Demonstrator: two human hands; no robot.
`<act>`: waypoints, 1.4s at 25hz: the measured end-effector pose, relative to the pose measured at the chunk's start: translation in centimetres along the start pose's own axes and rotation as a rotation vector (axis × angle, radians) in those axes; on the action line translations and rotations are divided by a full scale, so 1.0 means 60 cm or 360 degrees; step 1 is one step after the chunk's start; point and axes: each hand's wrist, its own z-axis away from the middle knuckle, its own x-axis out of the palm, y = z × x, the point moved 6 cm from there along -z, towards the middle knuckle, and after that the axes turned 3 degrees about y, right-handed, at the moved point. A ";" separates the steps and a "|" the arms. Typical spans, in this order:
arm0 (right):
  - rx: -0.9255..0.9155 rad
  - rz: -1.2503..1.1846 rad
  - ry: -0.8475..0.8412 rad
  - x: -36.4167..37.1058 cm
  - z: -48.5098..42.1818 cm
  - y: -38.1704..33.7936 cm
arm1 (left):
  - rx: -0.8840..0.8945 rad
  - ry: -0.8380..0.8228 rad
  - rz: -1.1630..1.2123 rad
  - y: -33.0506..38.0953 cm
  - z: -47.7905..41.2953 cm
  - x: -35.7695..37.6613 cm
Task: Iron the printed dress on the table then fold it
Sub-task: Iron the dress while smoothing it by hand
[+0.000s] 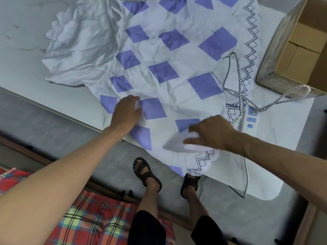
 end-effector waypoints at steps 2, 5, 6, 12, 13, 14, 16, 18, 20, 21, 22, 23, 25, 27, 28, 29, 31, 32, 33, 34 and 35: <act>0.0362 -0.0317 -0.0098 -0.044 -0.033 0.035 | 0.0018 0.0052 0.0423 0.046 -0.001 -0.041; 0.0658 -0.1058 -0.0168 -0.091 -0.083 0.068 | 0.0309 -0.0223 0.0623 0.135 0.002 -0.080; 0.0634 -0.1141 -0.0167 -0.100 -0.099 0.072 | 0.0402 -0.0308 0.0540 0.161 0.000 -0.085; 0.0523 -0.1312 -0.0162 -0.134 -0.145 0.065 | 0.0733 -0.0245 -0.0041 0.234 -0.047 -0.095; 0.0520 -0.1339 -0.0170 -0.134 -0.148 0.065 | 0.0749 -0.0242 -0.0092 0.235 -0.054 -0.097; 0.0526 -0.1373 -0.0173 -0.134 -0.149 0.066 | 0.0799 -0.0253 -0.0162 0.237 -0.057 -0.097; 0.0551 -0.1444 -0.0206 -0.130 -0.150 0.067 | 0.1038 -0.0294 -0.0388 0.247 -0.053 -0.095; 0.0615 -0.1514 -0.0249 -0.124 -0.148 0.071 | 0.1205 -0.0297 -0.0565 0.257 -0.047 -0.095; 0.0662 -0.1541 -0.0293 -0.124 -0.148 0.075 | 0.1230 -0.0310 -0.0603 0.266 -0.047 -0.100; 0.0673 -0.1563 -0.0301 -0.126 -0.149 0.077 | 0.1191 -0.0356 -0.0559 0.270 -0.048 -0.101; 0.0670 -0.1578 -0.0295 -0.128 -0.149 0.082 | 0.1138 -0.0403 -0.0469 0.270 -0.052 -0.102; 0.0663 -0.1574 -0.0298 -0.132 -0.148 0.085 | 0.1051 -0.0454 -0.0380 0.267 -0.057 -0.103; 0.0572 -0.1315 -0.0302 -0.142 -0.141 0.091 | 0.0899 -0.0487 -0.0199 0.257 -0.071 -0.105; 0.0455 -0.0655 -0.0236 -0.153 -0.131 0.097 | 0.0803 -0.0451 -0.0114 0.246 -0.081 -0.107; 0.0435 -0.0362 -0.0175 -0.157 -0.126 0.097 | 0.0771 -0.0446 -0.0094 0.242 -0.083 -0.108; 0.0460 -0.0187 -0.0118 -0.158 -0.122 0.098 | 0.0741 -0.0457 -0.0066 0.240 -0.084 -0.108; 0.0559 -0.0110 -0.0050 -0.156 -0.121 0.096 | 0.0723 -0.0482 -0.0002 0.245 -0.084 -0.106; 0.0606 -0.0123 -0.0030 -0.155 -0.125 0.094 | 0.0724 -0.0488 0.0026 0.250 -0.084 -0.106; 0.0636 -0.0133 -0.0020 -0.155 -0.130 0.091 | 0.0725 -0.0493 0.0045 0.255 -0.084 -0.106; 0.0656 -0.0135 -0.0016 -0.156 -0.134 0.089 | 0.0725 -0.0491 0.0058 0.259 -0.085 -0.107; 0.0670 -0.0145 -0.0010 -0.158 -0.136 0.088 | 0.0722 -0.0486 0.0066 0.262 -0.086 -0.108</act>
